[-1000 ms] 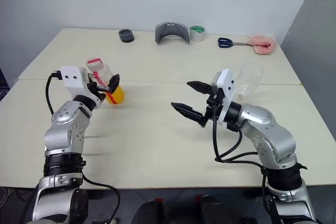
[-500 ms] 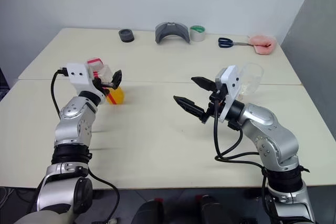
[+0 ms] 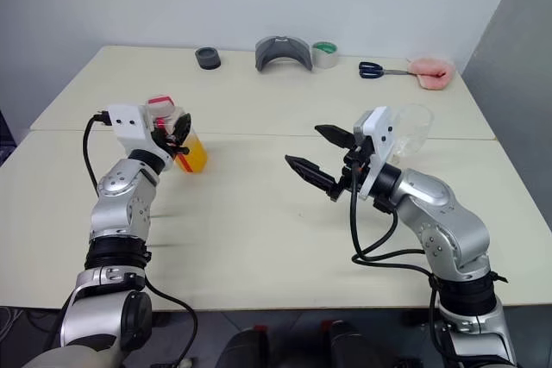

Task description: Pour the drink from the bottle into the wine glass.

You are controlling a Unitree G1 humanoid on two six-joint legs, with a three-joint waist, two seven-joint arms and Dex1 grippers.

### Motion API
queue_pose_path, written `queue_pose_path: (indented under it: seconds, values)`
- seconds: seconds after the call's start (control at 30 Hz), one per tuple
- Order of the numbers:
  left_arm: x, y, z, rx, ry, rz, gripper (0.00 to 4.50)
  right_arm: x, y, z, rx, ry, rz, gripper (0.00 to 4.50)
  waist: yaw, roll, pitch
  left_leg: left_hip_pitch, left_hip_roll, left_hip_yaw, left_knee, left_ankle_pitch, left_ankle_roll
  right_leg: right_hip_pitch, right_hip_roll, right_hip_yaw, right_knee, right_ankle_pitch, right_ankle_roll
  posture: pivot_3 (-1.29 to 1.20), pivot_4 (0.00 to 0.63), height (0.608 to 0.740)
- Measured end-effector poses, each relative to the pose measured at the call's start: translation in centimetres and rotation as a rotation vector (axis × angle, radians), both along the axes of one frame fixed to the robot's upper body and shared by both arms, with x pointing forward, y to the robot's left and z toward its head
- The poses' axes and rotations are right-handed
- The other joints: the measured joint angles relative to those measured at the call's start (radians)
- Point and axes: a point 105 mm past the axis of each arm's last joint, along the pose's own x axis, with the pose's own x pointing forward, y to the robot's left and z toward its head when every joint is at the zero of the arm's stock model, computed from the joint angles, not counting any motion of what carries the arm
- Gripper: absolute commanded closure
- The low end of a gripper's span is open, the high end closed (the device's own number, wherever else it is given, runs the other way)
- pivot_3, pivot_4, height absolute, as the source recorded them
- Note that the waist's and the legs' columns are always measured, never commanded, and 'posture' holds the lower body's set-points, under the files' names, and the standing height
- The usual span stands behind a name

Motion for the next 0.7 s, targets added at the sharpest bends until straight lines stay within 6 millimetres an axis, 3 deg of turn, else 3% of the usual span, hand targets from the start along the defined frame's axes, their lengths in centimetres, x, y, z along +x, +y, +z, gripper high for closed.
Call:
queue_pose_path:
  seconds: [0.13,0.3,0.4,0.53,0.7]
  values:
    - [0.1,-1.4,0.2,0.026,0.023,-0.056,2.63,1.1,0.7,0.1,-0.038,-0.013,-0.018,0.00,0.001,0.000,0.000,0.000,0.000,0.000,0.000,0.000,0.000,0.000,0.000,0.000,0.000,0.000,0.000,0.00,0.150,0.740]
    - [0.4,-7.6,1.2,0.111,0.056,-0.316,2.63,3.2,2.7,2.6,0.009,-0.046,-0.019,0.00,0.003,0.000,0.000,-0.002,0.000,0.000,0.001,0.000,0.000,-0.001,0.000,-0.001,0.000,0.000,0.000,0.00,0.150,0.740]
    - [-0.4,-10.9,1.9,0.150,0.060,-0.481,2.63,3.7,3.5,3.4,0.036,-0.048,-0.010,0.00,0.002,0.000,0.000,-0.002,0.000,0.000,0.000,0.000,0.000,-0.002,0.000,-0.001,0.000,0.000,0.000,0.00,0.150,0.740]
    - [-2.0,-14.1,2.2,0.192,0.068,-0.672,2.63,4.6,3.9,2.7,0.047,-0.008,-0.033,0.00,0.002,0.001,0.001,-0.004,0.000,0.001,0.000,0.000,0.000,-0.004,0.000,-0.001,0.000,0.000,-0.001,0.00,0.150,0.740]
    - [-3.4,-16.1,2.6,0.225,0.056,-0.807,2.63,5.0,4.5,2.8,0.060,0.001,-0.048,0.00,0.000,0.002,0.001,-0.004,0.000,0.001,0.000,0.000,0.000,-0.004,0.000,-0.001,0.001,0.000,-0.001,0.00,0.150,0.740]
